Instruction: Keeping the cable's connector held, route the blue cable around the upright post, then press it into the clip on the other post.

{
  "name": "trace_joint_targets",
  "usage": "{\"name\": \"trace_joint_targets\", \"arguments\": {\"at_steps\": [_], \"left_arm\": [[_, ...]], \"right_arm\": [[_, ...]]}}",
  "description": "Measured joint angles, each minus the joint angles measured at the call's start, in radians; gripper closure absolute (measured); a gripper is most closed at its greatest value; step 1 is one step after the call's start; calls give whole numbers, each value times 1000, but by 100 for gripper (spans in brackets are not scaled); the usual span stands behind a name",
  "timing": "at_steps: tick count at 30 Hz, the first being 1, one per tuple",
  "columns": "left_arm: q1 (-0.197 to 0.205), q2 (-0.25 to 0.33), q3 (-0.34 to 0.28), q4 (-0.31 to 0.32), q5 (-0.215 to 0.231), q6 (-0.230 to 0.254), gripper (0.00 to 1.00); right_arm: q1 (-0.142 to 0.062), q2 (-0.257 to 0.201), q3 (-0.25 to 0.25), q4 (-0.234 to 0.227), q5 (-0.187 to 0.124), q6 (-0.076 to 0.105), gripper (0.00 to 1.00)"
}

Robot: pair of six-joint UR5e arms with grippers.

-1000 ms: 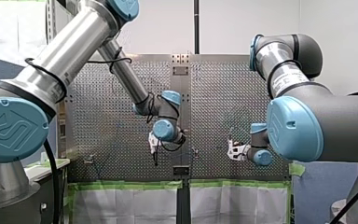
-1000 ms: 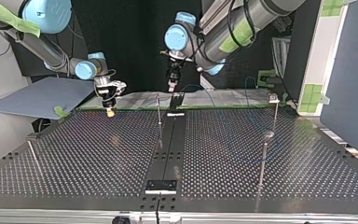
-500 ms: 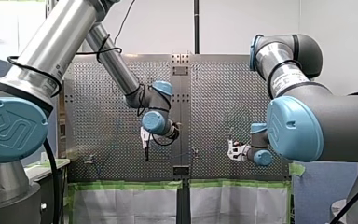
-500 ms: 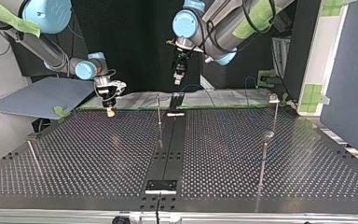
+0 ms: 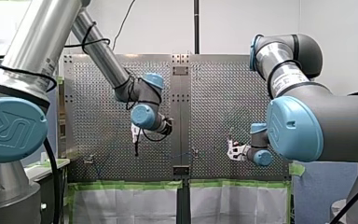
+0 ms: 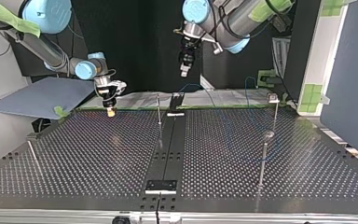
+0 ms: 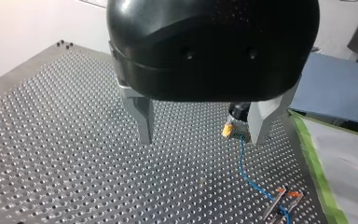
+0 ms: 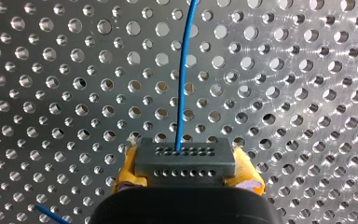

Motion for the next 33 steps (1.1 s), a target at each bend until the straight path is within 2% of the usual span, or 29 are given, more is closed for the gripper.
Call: {"name": "trace_joint_targets", "arguments": {"at_steps": [7,20,25,33], "left_arm": [[0,67,-67,-1,-1,36,0],[1,186,-181,22,-2,15,0],[3,213,-192,53,0,-15,0],[6,218,-193,117,17,-77,0]], "right_arm": [[0,0,0,0,-1,0,100],[0,0,0,-1,-2,0,100],[0,0,0,0,-1,0,100],[0,0,0,0,-2,0,100]]}}
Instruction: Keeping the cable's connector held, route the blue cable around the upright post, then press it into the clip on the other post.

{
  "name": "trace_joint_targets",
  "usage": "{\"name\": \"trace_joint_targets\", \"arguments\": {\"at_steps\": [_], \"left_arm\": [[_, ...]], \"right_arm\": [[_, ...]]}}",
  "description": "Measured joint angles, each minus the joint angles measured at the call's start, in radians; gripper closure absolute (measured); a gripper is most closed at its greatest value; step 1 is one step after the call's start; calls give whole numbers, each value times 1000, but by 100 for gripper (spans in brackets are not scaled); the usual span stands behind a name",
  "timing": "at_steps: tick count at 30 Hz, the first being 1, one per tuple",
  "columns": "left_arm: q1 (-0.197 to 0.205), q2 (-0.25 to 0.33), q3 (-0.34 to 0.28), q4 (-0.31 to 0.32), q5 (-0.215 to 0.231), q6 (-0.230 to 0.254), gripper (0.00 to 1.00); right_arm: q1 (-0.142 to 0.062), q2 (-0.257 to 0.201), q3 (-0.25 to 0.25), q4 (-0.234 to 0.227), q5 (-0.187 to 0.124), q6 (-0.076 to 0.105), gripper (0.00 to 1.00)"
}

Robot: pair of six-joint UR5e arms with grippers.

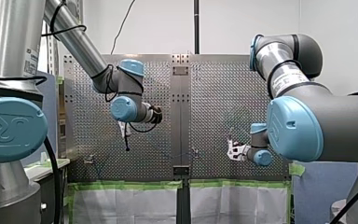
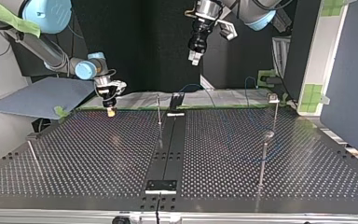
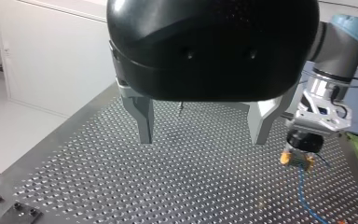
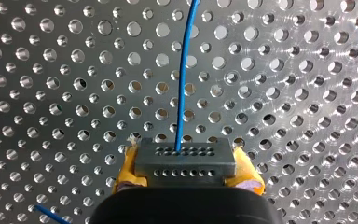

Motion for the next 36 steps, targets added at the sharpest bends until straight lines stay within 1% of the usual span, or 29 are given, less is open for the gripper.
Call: {"name": "trace_joint_targets", "arguments": {"at_steps": [6,9,12,15,19,21,24,27,30,36], "left_arm": [[0,0,0,-4,-1,-1,0],[2,0,0,-5,-2,3,0],[3,0,0,-3,-6,8,0],[3,0,0,0,-16,20,0],[1,-2,0,6,-26,37,0],[-1,-3,0,17,-25,43,0],[-1,-3,0,35,-22,43,0],[0,-3,0,40,-20,40,0],[0,-3,-1,42,-19,39,0],[0,-4,-1,42,-19,38,0]], "right_arm": [[0,0,0,1,0,-3,100],[-1,0,1,3,-1,-10,100],[-5,0,0,4,-1,-14,100],[-7,1,1,3,0,-15,100],[-1,0,0,5,0,-12,100],[2,0,0,10,-1,-20,100],[8,0,0,16,-4,-42,100],[12,0,0,20,-7,-53,100],[13,0,0,21,-7,-57,100],[14,0,0,21,-8,-58,100]]}}
